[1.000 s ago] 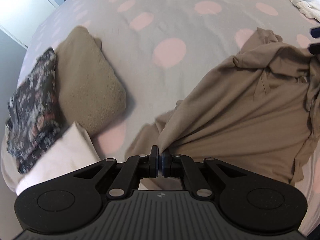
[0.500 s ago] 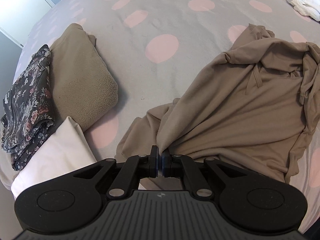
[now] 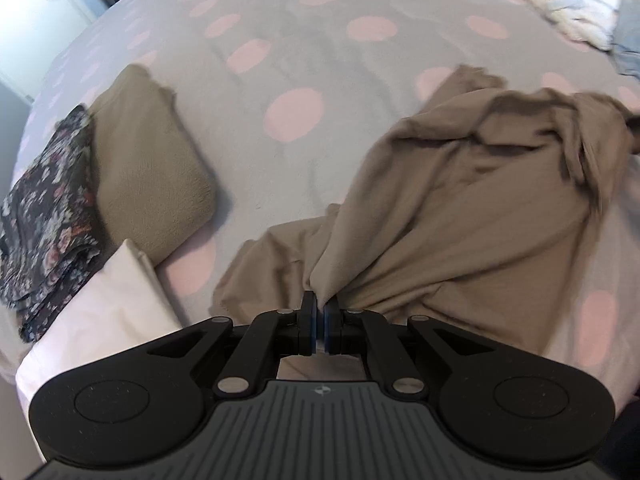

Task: Fold clothes

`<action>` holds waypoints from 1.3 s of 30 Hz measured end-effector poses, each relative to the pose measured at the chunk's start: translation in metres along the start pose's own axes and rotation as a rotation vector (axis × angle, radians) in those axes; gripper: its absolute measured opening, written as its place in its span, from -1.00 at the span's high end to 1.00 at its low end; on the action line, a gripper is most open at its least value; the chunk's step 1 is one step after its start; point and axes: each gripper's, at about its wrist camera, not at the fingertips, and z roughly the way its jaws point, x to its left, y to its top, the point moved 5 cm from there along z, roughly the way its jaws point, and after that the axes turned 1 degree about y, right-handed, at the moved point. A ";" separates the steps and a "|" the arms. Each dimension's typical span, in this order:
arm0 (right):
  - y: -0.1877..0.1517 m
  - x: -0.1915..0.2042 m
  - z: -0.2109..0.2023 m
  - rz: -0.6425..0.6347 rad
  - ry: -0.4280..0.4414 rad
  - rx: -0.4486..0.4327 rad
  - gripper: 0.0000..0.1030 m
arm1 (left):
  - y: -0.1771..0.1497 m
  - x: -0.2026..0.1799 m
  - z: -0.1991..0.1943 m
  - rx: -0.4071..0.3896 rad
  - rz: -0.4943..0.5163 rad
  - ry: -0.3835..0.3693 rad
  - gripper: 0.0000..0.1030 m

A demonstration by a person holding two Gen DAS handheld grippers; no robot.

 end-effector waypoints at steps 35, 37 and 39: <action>-0.031 0.045 -0.002 -0.163 0.110 0.092 0.34 | 0.001 -0.017 -0.009 -0.098 -0.031 -0.058 0.06; -0.046 0.059 0.001 -0.148 0.158 0.136 0.32 | -0.004 -0.017 -0.008 -0.097 0.000 -0.066 -0.01; -0.060 0.072 0.005 -0.133 0.206 0.181 0.31 | -0.010 -0.016 -0.007 -0.099 0.023 -0.076 -0.10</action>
